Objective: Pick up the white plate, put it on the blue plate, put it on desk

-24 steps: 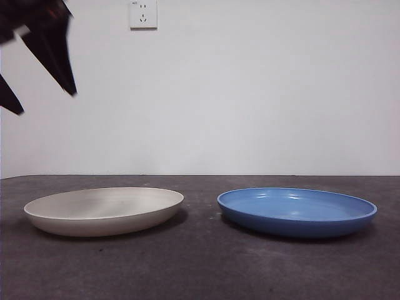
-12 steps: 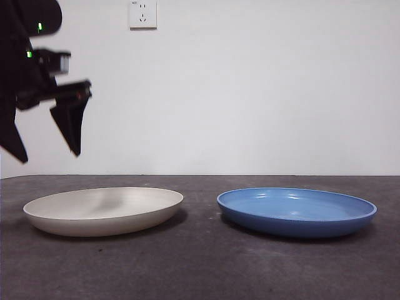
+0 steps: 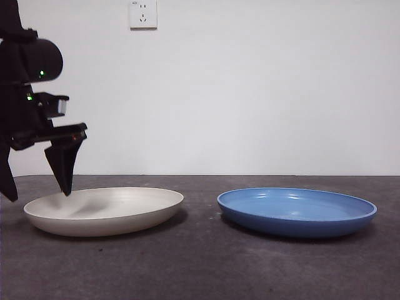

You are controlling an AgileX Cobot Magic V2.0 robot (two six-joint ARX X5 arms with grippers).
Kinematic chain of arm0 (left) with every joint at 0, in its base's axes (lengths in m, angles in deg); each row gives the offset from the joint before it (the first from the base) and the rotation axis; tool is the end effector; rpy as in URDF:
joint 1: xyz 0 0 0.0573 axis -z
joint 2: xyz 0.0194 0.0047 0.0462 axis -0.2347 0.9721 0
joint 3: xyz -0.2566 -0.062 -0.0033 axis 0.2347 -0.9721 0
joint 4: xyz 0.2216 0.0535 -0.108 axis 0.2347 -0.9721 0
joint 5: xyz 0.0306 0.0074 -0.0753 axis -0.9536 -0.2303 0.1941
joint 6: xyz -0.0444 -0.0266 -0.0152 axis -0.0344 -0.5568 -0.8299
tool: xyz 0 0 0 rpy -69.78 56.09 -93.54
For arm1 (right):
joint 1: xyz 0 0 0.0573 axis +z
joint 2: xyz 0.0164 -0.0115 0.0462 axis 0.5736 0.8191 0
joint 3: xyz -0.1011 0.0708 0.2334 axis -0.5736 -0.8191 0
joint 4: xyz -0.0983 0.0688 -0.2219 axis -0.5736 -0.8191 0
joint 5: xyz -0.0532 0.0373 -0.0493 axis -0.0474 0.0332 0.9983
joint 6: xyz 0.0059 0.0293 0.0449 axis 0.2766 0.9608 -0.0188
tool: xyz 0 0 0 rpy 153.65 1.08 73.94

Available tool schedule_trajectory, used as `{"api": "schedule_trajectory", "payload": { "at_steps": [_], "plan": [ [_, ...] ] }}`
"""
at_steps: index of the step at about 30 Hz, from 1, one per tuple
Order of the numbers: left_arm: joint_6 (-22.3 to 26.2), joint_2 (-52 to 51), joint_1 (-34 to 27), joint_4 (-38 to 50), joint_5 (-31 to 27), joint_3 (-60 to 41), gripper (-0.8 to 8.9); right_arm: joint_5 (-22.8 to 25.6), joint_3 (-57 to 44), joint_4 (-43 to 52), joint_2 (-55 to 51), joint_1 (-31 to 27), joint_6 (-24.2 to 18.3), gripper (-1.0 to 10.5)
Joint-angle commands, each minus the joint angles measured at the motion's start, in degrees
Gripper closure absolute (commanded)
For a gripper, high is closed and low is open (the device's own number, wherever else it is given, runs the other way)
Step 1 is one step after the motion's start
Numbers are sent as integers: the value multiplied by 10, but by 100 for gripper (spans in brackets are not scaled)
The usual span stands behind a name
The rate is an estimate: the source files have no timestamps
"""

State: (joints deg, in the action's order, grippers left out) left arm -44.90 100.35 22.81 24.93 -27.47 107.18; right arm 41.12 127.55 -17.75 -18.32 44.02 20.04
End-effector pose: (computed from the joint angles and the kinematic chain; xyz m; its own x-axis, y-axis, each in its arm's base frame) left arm 0.3325 -0.0565 0.1932 0.3323 -0.1380 -0.9330 0.1185 0.9875 -0.1039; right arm 0.1110 0.0323 0.3330 0.4885 0.5823 -0.6498 -0.5020 0.7967 0.3366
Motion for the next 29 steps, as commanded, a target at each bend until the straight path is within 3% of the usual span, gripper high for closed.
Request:
{"api": "schedule_trajectory", "payload": {
  "at_steps": [1, 8, 18, 29],
  "plan": [
    [6, 19, 1, 10, 16, 14, 360, -1, 11, 6, 3, 2, -2, 487],
    [4, 40, 2, 8, 24, 14, 455, 0, 11, 8, 3, 2, -2, 487],
    [3, 40, 2, 17, 27, 14, 809, 4, 11, 12, 3, 2, -3, 488],
    [-13, 6, 2, 22, 31, 24, 807, 4, 11, 12, 3, 2, -3, 488]
  ]
}}
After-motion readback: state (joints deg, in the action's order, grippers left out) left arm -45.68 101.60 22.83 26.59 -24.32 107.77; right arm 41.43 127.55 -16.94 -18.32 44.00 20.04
